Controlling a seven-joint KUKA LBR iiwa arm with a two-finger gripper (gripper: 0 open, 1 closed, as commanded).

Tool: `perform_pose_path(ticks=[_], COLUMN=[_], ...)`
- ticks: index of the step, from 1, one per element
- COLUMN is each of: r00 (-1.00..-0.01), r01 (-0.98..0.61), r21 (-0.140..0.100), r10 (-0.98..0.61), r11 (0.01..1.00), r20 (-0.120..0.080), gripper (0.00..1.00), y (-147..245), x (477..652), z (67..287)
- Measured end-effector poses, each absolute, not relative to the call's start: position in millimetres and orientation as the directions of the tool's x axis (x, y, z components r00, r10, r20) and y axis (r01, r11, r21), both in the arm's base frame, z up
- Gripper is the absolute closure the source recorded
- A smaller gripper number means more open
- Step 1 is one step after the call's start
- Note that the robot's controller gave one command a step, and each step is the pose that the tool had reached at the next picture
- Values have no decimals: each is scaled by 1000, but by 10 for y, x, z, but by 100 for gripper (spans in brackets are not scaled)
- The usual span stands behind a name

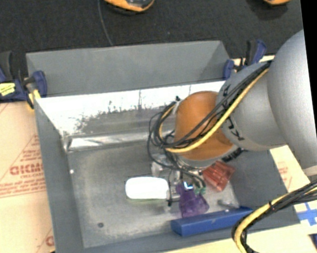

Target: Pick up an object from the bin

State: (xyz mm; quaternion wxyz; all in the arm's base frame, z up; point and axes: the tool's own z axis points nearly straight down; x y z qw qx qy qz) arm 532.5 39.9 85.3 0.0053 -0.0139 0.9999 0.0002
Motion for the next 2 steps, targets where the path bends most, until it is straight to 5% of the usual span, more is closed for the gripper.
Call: perform_pose_path(ticks=[1, 2], r00=[-997, -972], r01=[-74, -234], r21=[-1, -3], r10=[-74, -234], r11=[997, 972], r20=[-15, -8], gripper=[0, 100], y=[628, 647], x=[5289, 5793], z=[779, 708])
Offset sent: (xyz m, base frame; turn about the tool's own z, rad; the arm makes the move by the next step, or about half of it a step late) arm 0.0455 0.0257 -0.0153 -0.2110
